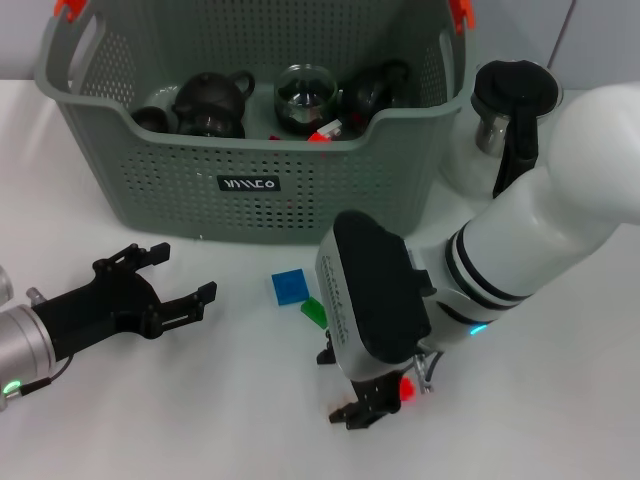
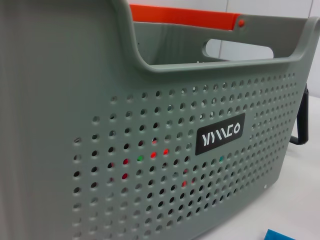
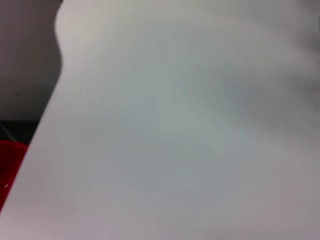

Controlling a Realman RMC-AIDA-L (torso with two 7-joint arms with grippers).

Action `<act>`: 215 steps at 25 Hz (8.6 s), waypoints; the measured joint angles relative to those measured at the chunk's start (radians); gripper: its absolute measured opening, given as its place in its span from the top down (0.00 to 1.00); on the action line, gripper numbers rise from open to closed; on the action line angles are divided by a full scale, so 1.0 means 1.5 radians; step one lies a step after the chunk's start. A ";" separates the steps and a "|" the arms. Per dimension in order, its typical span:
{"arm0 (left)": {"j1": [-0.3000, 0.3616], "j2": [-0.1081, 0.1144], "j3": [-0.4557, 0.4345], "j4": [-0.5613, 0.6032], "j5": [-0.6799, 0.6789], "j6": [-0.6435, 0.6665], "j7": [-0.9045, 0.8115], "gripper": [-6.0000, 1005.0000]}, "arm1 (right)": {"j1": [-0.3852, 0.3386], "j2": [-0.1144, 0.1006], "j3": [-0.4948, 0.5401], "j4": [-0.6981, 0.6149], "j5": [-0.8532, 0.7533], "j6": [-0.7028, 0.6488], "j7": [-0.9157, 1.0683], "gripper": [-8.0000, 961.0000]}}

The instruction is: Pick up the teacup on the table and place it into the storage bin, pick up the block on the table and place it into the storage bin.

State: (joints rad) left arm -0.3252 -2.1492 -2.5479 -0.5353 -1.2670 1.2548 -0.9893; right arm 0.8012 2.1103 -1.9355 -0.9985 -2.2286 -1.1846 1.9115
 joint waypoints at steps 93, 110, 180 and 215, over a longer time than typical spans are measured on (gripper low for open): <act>0.001 0.001 0.002 0.006 0.000 -0.003 -0.001 0.11 | 0.009 -0.008 0.431 -0.379 -0.059 -0.201 0.222 0.79; -0.001 0.000 0.002 0.007 0.000 -0.004 -0.001 0.11 | 0.215 -0.016 0.481 0.182 -0.233 0.223 0.341 0.77; -0.003 -0.001 0.004 0.009 0.000 -0.022 -0.001 0.11 | -0.035 -0.003 0.114 -0.014 -0.114 -0.125 0.186 0.22; -0.003 -0.001 0.003 0.017 0.008 -0.023 -0.001 0.11 | -0.056 -0.009 0.463 -0.392 -0.007 -0.271 0.202 0.78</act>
State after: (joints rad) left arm -0.3297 -2.1507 -2.5431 -0.5093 -1.2546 1.2208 -0.9910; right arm 0.7177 2.0963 -1.2413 -1.5866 -2.2389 -1.5904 2.2143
